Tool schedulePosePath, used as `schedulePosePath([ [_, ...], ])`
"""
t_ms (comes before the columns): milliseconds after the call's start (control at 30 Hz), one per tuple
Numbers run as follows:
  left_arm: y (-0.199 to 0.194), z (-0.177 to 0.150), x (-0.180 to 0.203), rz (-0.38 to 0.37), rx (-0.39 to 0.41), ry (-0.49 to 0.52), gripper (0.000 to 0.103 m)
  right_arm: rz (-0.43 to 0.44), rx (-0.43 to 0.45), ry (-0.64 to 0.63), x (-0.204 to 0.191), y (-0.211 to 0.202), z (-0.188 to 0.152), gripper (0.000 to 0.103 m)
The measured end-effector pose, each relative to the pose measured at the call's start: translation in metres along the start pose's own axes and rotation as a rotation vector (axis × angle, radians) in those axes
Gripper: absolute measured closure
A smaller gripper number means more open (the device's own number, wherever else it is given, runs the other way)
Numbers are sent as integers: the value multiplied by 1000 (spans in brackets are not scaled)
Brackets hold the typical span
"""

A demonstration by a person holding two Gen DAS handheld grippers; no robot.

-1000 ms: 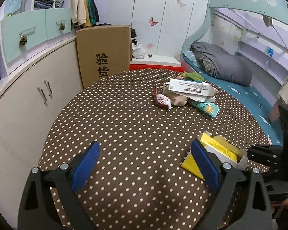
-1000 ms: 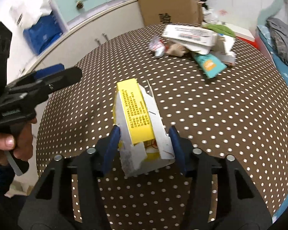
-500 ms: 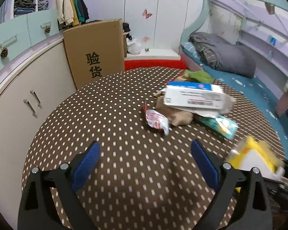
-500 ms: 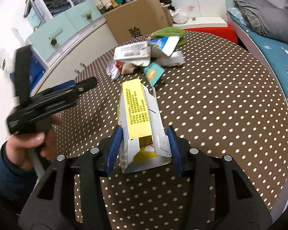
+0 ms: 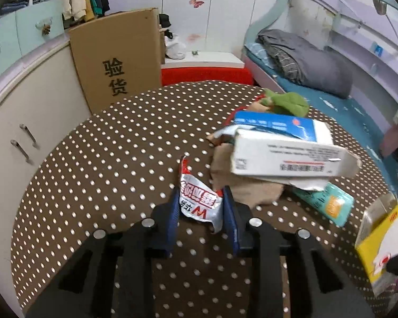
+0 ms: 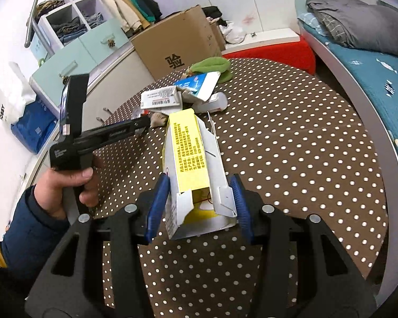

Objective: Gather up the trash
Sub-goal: 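Grasp the red-white wrapper with the left gripper while the right holds the yellow carton, then carry the wrapper and yellow carton to the bin and open both grippers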

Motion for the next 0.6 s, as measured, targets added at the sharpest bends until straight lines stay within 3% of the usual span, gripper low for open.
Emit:
schedulePosePath([
  [600,-96,-62,3,-71,77,-43,74,-36,138,91,26,-65,0,56],
])
Point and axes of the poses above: each gripper's, at about its wrist camera, not at the fingertips, and y roughly the way its jaws point, x to its right, z to its top, the point moved 10 cm from there along y, roughly the way its jaws point, and after that the axes turned 5 degrees about z, right-handed, at the moved point
